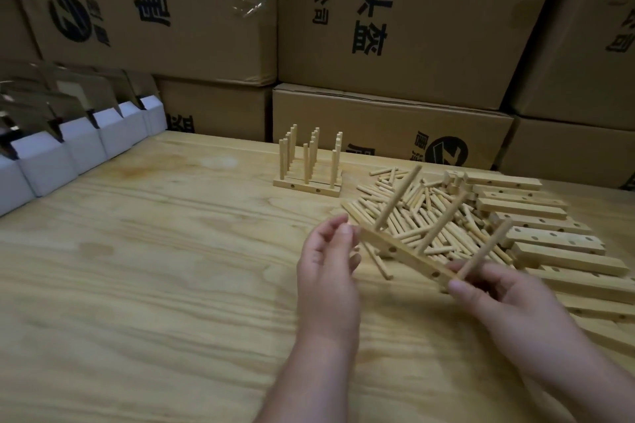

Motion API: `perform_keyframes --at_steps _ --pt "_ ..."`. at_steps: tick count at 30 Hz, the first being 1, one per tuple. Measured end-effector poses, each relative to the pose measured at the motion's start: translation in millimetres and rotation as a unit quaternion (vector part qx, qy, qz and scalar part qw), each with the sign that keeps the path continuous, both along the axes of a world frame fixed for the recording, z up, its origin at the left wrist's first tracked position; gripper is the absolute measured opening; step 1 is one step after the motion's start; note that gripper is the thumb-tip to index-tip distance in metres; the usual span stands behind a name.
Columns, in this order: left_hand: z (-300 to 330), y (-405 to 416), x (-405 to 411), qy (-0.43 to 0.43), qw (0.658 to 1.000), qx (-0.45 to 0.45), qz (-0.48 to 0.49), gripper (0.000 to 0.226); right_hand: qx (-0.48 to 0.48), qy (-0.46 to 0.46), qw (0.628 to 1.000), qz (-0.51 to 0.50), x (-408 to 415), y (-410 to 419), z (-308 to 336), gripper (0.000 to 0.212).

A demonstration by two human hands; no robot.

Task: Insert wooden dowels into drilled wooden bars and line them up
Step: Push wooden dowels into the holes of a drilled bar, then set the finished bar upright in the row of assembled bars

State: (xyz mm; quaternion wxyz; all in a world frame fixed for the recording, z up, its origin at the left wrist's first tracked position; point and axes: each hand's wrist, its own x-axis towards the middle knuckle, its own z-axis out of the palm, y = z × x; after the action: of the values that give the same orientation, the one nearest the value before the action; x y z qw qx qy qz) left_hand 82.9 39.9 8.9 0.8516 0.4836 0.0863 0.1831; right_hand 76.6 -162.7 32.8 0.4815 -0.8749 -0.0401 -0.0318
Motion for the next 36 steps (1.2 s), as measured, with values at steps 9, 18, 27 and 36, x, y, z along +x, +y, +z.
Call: perform_keyframes --at_steps 9,18,27,36 --pt "2 -7 8 0.051 0.987 -0.148 -0.023 0.014 -0.092 -0.049 0.993 0.061 107 101 21 0.014" --pt "5 -5 13 0.071 0.982 -0.15 -0.085 0.018 -0.238 -0.072 0.965 0.081 185 164 3 0.024" --pt "0 -6 10 0.059 0.99 -0.094 -0.089 0.02 -0.29 -0.104 0.951 0.017 201 165 -11 0.024" --pt "-5 -8 8 0.027 0.992 -0.075 -0.099 0.025 -0.324 -0.108 0.94 -0.01 203 163 -8 0.029"
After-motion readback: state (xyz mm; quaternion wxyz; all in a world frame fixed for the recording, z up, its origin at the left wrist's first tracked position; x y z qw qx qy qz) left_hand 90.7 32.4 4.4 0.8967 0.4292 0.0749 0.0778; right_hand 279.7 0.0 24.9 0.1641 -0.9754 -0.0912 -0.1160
